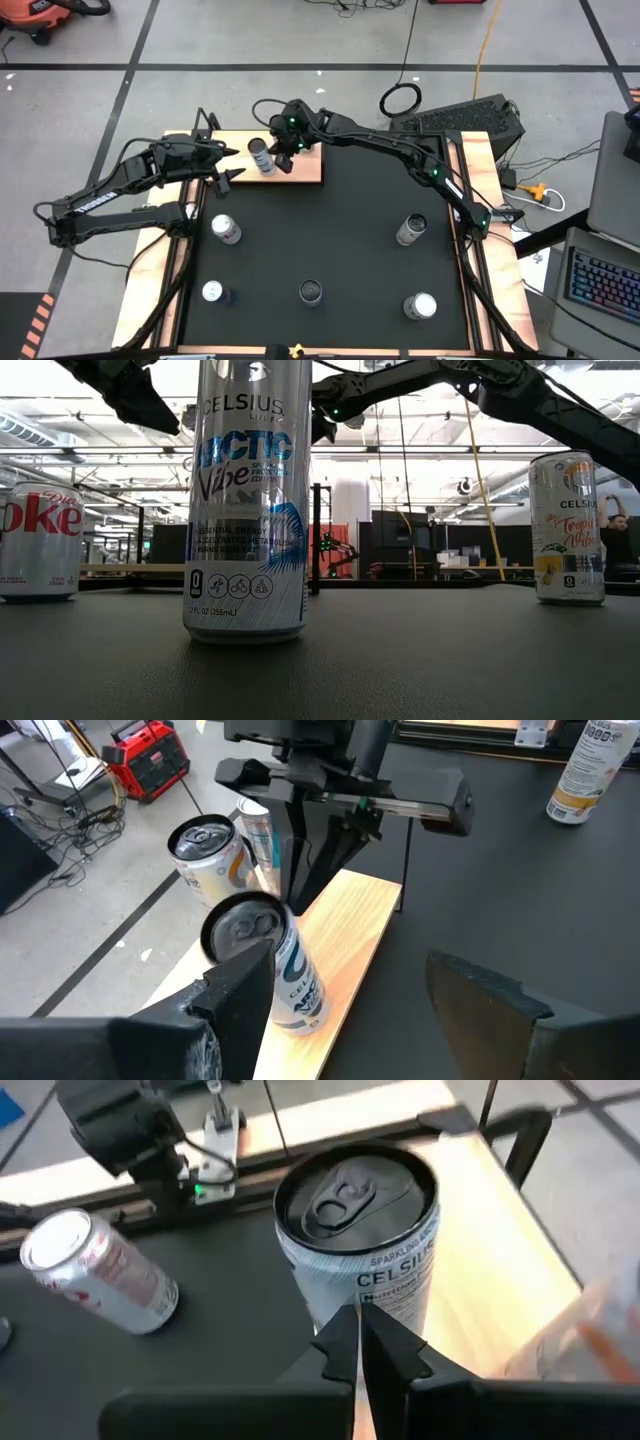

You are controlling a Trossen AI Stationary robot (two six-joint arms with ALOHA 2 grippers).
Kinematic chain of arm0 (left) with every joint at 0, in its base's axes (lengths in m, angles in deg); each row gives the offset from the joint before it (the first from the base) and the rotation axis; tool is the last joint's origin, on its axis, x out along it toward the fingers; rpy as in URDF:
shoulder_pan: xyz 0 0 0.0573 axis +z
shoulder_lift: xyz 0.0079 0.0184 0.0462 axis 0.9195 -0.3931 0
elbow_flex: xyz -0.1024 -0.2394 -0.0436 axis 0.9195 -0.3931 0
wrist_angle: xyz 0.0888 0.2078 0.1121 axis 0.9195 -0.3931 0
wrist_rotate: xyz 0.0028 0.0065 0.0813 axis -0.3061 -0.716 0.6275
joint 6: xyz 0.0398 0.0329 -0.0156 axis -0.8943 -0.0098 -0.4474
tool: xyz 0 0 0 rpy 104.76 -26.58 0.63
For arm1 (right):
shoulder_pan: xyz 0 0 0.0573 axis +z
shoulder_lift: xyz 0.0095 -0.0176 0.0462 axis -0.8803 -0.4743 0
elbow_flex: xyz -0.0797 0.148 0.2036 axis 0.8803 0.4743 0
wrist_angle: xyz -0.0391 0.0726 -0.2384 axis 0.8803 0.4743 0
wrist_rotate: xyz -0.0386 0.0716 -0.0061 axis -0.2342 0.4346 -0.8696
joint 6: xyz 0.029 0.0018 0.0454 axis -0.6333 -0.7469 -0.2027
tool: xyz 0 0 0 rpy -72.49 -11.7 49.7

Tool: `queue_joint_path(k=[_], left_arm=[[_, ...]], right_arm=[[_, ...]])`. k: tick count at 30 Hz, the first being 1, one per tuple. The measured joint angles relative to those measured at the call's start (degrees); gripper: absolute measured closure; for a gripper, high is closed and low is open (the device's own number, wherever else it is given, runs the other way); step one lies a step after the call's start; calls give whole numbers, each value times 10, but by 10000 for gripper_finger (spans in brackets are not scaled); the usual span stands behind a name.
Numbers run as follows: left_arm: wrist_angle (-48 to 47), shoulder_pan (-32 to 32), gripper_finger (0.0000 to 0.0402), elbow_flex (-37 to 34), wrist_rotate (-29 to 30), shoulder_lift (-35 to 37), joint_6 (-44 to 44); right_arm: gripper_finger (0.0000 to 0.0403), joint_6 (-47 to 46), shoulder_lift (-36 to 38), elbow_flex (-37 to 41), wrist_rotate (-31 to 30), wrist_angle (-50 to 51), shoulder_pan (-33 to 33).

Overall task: Place canned beverage on shelf
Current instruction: Put the top white blue soda can on the shelf

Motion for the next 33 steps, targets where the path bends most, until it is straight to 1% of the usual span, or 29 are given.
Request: queue_joint_path(k=[10,15,21,25,33], left_arm=[[0,0,141,0,0,0,0],[0,0,141,0,0,0,0],[0,0,141,0,0,0,0],[-3,0,141,0,0,0,0],[-5,0,141,0,0,0,-1]], right_arm=[[403,-8,0,0,-1,45,2],[403,-10,0,0,3,30,10],[403,-31,-29,0,24,-23,12],[403,-34,-42,0,24,-29,12],[403,-36,-36,0,29,-29,14]])
